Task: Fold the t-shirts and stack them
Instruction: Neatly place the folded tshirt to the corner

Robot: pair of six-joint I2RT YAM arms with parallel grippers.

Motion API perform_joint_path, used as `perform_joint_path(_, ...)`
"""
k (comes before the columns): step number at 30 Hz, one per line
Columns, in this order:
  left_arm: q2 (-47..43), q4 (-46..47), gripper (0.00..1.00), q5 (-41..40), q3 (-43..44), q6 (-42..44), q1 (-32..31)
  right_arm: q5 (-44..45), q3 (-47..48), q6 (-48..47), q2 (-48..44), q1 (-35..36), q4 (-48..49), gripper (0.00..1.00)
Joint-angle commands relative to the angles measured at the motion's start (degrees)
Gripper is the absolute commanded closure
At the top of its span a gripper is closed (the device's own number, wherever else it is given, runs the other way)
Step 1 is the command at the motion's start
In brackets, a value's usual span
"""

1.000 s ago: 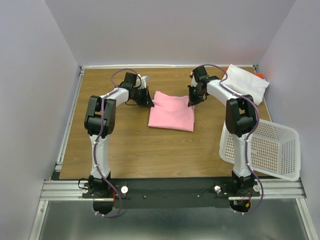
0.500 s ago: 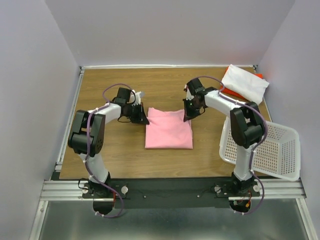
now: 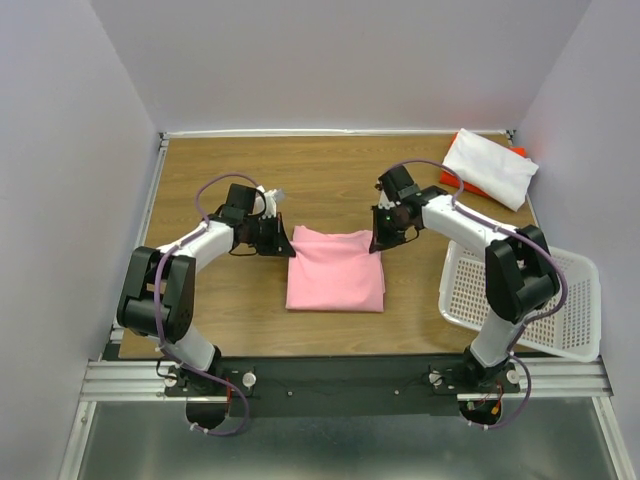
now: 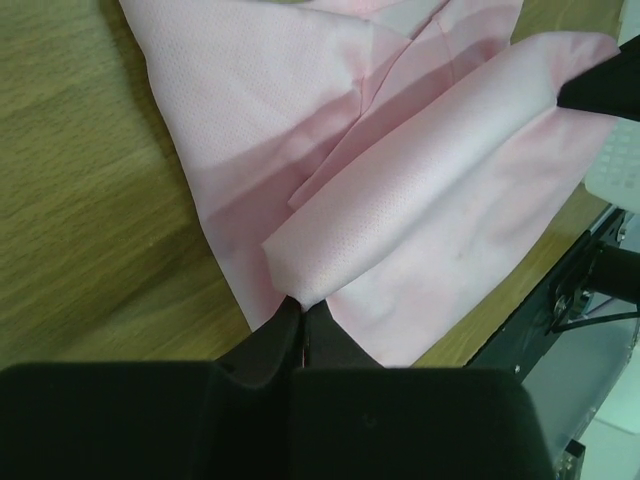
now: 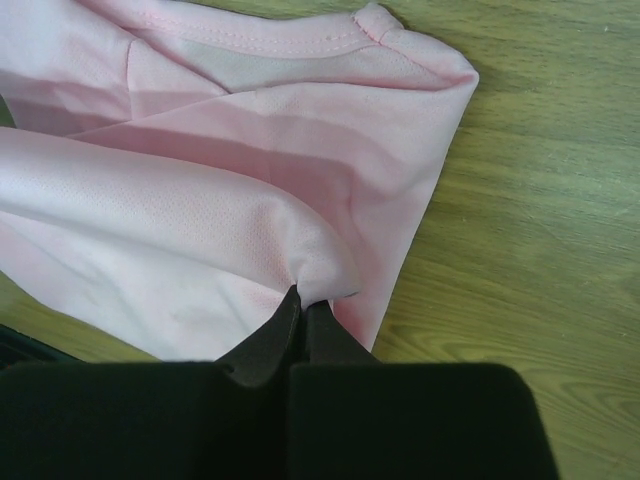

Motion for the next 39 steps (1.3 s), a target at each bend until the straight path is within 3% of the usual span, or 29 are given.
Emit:
perform_joint_path(1, -0.9, 0.0, 1.0, -1.4, 2.7, 0.3, -0.3, 3.2, -0.4, 2.4, -2.6, -0.2, 0.9, 0.98)
perform_joint_path(12, 5.4, 1.2, 1.0, -1.1, 9.9, 2.5, -0.3, 7.5, 0.9, 3.3, -2.4, -0.1, 1.6, 1.0)
perform_joint_path(22, 19.0, 5.0, 1.0, 2.3, 23.3, 4.3, -0.4, 14.1, 2.3, 5.8, 0.1, -0.1, 1.6, 0.99)
perform_joint_path(25, 22.8, 5.1, 0.89, 2.0, 28.3, 4.3, -0.4, 16.6, 3.2, 6.0, 1.7, -0.2, 1.6, 0.97)
perform_joint_path(26, 24.7, 5.2, 0.8, 2.4, 30.6, 4.3, -0.4, 17.7, 3.9, 6.0, 2.6, -0.2, 1.5, 0.95)
perform_joint_path(28, 27.0, 5.1, 0.68, 3.1, 33.6, 4.3, -0.4, 18.5, 4.9, 6.5, 3.5, -0.3, 1.5, 0.84)
perform_joint_path(29, 27.5, 5.2, 0.62, 3.4, 34.4, 4.7, -0.5, 18.9, 5.3, 6.7, 3.6, -0.3, 1.5, 0.69)
perform_joint_path(32, 28.2, 3.7, 0.56, 3.4, 36.6, 5.7, -0.5, 19.6, 6.0, 7.3, 3.0, -0.6, 1.5, 0.33)
perform_joint_path(35, 27.5, 1.8, 0.52, 1.1, 36.2, 7.2, -0.5, 17.6, 5.1, 7.6, 1.7, -1.0, 1.6, 0.16)
perform_joint_path(39, 26.1, 0.2, 0.5, -0.1, 33.1, 9.4, -0.5, 14.1, 2.2, 7.4, -0.5, -1.6, 2.6, 0.07)
